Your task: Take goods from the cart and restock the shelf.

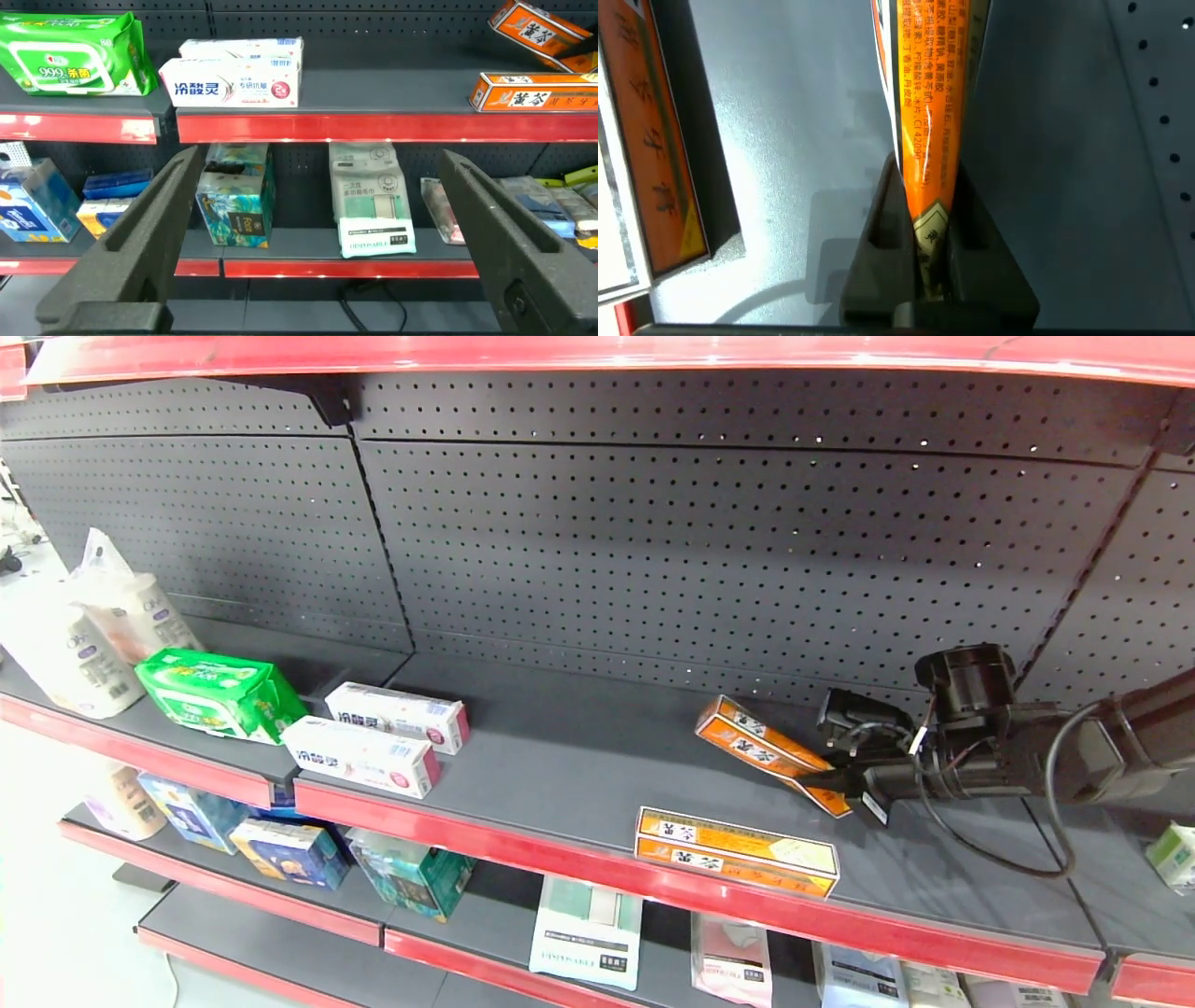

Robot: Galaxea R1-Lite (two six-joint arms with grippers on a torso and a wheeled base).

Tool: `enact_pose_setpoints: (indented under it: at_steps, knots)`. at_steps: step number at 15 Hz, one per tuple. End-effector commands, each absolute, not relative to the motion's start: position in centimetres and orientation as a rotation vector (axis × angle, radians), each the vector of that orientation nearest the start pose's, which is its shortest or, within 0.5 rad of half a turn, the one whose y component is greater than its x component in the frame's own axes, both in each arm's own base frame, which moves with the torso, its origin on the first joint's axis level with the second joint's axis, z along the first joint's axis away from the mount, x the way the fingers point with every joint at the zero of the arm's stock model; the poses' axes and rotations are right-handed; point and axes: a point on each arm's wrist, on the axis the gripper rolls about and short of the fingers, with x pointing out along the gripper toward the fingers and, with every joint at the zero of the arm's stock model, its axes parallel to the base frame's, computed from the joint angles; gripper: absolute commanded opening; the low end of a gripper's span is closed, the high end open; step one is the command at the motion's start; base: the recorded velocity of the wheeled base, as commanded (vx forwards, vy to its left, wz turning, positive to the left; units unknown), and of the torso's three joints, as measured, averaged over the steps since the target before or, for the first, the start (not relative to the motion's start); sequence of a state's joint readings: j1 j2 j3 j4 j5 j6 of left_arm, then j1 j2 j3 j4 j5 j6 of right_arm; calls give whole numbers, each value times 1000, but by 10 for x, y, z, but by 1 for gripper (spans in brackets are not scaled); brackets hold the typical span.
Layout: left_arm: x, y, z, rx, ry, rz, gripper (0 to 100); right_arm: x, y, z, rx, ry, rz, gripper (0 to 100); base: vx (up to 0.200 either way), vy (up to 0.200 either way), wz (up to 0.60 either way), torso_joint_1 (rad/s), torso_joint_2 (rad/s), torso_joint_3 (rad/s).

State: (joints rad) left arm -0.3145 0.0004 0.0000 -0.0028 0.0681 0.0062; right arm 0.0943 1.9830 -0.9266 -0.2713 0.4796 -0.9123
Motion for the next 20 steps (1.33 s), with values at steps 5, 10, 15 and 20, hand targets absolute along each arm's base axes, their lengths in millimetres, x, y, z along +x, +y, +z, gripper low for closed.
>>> enact_pose_setpoints:
  at_steps: [5,10,15,20]
  knots:
    - [-21,9,76,6,-4,-247,100,337,47,86,-691,477,869,0,0,0,0,0,0,0]
    - [-21,9,76,5,-5,-245,100,337,48,85,-701,485,865,0,0,0,0,0,0,0]
    - [-21,9,76,6,-4,-245,100,336,48,85,-700,486,865,100,0,0,0,0,0,0]
    - [-21,9,76,6,-4,-247,100,337,47,94,-667,473,837,100,0,0,0,0,0,0]
